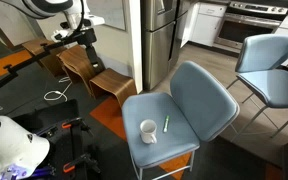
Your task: Pick the marker on the chair and put it in the mug
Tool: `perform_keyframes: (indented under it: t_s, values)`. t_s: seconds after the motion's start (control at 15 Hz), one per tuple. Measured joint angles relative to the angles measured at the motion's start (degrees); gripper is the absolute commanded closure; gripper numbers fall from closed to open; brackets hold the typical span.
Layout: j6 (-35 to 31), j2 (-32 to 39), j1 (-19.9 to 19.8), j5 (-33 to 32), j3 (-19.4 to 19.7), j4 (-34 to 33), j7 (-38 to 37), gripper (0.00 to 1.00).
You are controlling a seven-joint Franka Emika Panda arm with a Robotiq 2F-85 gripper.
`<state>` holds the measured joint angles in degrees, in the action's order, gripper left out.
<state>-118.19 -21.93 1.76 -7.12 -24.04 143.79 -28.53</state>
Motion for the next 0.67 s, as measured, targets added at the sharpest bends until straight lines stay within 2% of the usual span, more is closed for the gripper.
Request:
perform_keyframes:
  t_s: [0.47, 0.67]
  values:
    - [0.00, 0.00, 0.00, 0.00, 0.00, 0.00, 0.00, 0.00]
    - [-0.09, 0.27, 1.25, -0.62, 1.56, 0.00, 0.91, 0.00]
